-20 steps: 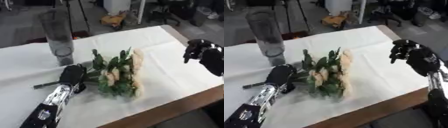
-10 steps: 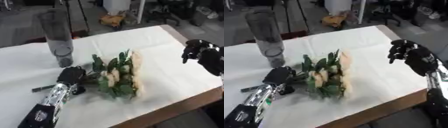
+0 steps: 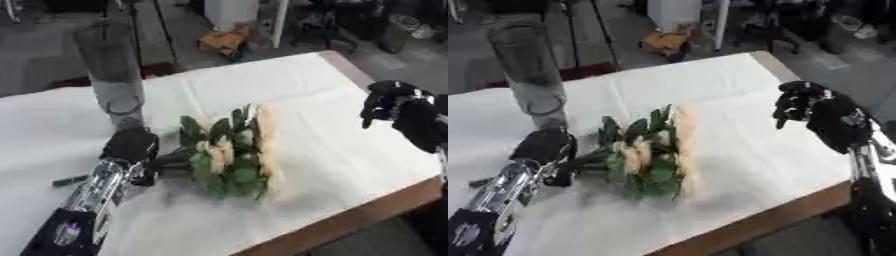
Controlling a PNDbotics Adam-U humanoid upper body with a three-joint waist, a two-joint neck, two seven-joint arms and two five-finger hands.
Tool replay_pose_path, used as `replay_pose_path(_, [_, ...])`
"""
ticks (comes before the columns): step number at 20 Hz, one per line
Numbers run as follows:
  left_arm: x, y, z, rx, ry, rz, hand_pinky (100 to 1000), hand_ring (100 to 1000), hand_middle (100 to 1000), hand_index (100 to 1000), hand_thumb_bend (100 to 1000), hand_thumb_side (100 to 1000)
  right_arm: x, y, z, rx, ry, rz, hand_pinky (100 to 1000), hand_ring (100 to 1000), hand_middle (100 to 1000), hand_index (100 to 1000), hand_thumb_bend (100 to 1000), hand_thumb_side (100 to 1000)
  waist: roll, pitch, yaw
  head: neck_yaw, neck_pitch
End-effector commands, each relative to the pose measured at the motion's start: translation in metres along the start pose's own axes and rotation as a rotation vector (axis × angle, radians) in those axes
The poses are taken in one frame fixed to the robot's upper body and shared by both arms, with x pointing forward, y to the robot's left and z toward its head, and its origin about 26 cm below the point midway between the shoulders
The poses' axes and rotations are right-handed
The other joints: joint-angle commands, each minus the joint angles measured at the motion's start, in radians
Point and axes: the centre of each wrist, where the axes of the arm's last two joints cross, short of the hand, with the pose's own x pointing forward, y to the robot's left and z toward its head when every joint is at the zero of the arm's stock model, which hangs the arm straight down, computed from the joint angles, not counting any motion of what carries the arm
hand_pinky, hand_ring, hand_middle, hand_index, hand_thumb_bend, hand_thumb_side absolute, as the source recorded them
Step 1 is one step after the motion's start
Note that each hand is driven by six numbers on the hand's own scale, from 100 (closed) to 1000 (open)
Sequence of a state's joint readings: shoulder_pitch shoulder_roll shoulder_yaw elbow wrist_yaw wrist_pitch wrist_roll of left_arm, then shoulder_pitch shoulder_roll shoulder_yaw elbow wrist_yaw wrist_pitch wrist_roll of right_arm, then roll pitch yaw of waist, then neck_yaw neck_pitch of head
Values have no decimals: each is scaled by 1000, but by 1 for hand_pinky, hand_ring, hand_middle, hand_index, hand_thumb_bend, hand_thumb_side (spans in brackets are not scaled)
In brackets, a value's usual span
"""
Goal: Arrange flowers into the vase.
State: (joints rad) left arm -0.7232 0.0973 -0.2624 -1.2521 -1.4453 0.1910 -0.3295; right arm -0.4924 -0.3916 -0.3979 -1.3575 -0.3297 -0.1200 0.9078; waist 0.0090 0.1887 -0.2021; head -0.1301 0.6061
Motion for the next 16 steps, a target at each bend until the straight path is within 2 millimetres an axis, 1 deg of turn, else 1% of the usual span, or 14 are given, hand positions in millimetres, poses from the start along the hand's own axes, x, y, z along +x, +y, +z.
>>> replay_pose_path(1, [1,7,1,75,17,-31,100,100,100,142,100,100,14,-7,-3,5,-14,44,507,600,597,803,829,701,-9,-4,1,-3,-7])
replay_pose_path(8, [0,-16,-4,115,22,-46,100,100,100,132,100,100,13,-7,-3,4,-14,45,507,600,597,803,829,701,-11,-4,0,-4,-5])
replay_pose_path(12, [-1,-25,-6,132,21,-42,100,100,100,132,100,100,13,-7,-2,4,-14,45,507,600,597,803,829,701,-11,-4,0,-5,-5])
replay_pose_path(13, [0,-24,-7,141,23,-34,100,100,100,120,100,119,13,-7,-2,3,-14,44,506,599,597,802,828,703,-12,-4,1,-6,-5])
replay_pose_path(16, [2,-13,-4,206,25,16,100,100,100,118,100,124,13,-7,-2,2,-15,43,506,600,597,802,828,704,-14,-3,2,-7,-4])
